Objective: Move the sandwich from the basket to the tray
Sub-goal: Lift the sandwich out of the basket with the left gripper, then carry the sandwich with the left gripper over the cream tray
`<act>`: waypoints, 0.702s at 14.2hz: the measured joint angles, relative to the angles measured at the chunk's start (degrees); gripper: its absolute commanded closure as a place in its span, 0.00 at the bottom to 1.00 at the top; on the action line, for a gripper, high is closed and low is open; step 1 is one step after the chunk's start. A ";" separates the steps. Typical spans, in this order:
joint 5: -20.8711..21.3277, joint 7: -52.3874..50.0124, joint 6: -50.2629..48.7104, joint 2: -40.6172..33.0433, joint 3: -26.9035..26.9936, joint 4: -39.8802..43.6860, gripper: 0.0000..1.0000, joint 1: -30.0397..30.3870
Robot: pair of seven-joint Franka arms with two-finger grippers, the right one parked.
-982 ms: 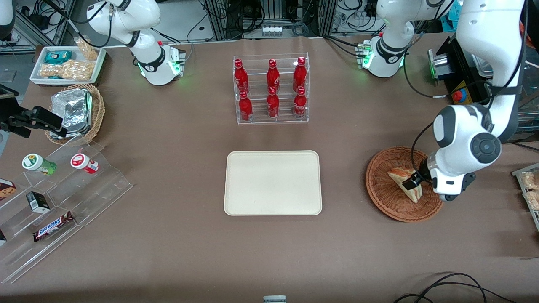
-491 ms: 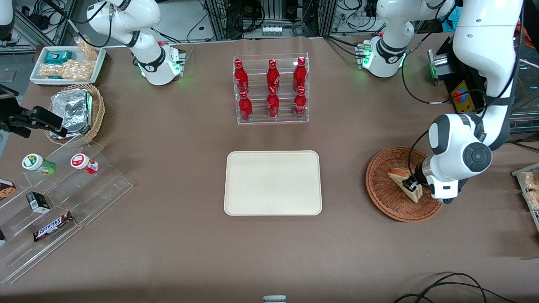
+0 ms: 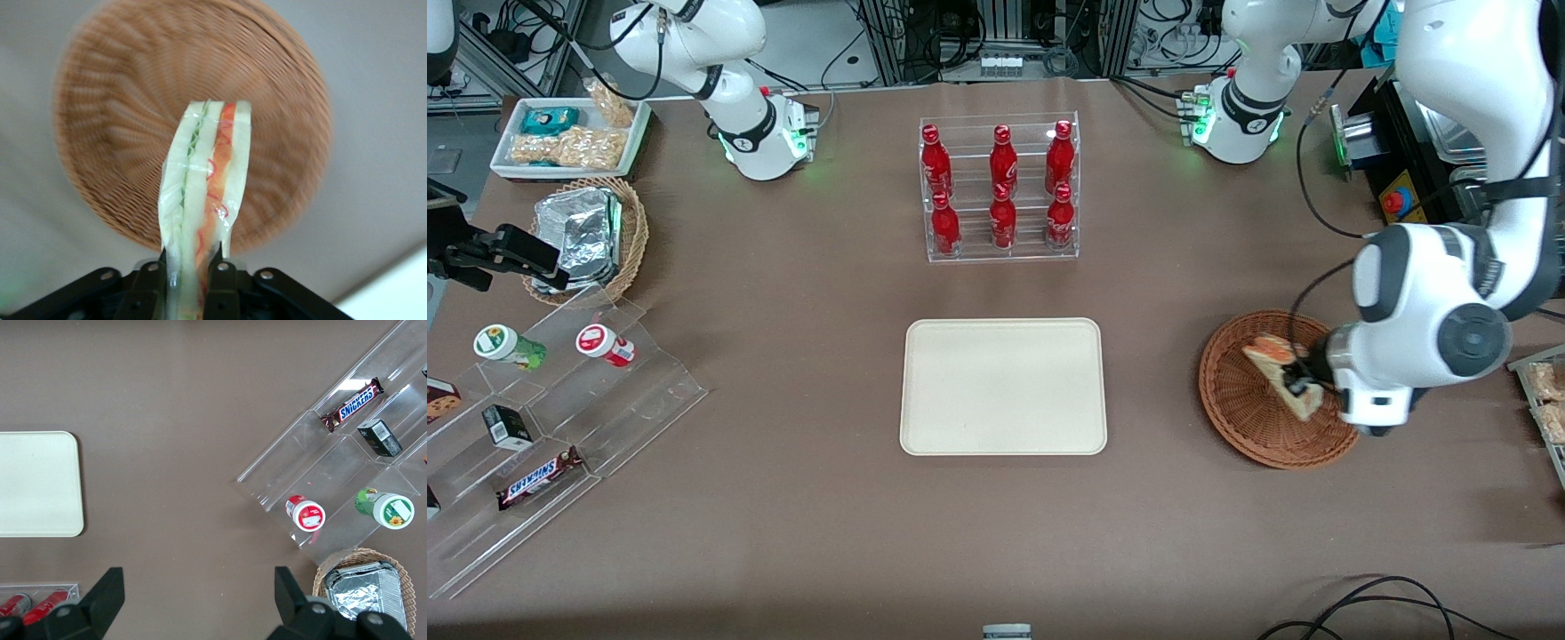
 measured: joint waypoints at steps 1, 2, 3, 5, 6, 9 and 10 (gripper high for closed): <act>0.17 0.87 1.01 0.35 -1.88 -0.03 0.95 -1.37; 0.39 1.11 3.32 0.89 -2.91 -0.07 0.93 -3.42; 0.50 1.24 6.49 1.71 -3.34 -0.07 0.92 -5.99; 0.41 1.04 12.39 4.16 -3.58 0.52 0.95 -11.08; 0.40 0.27 14.02 5.85 -3.61 1.80 0.96 -13.38; 0.64 -0.95 14.75 10.90 -3.65 7.82 0.96 -19.64; 0.64 -1.27 15.28 12.13 -3.64 9.01 0.96 -21.44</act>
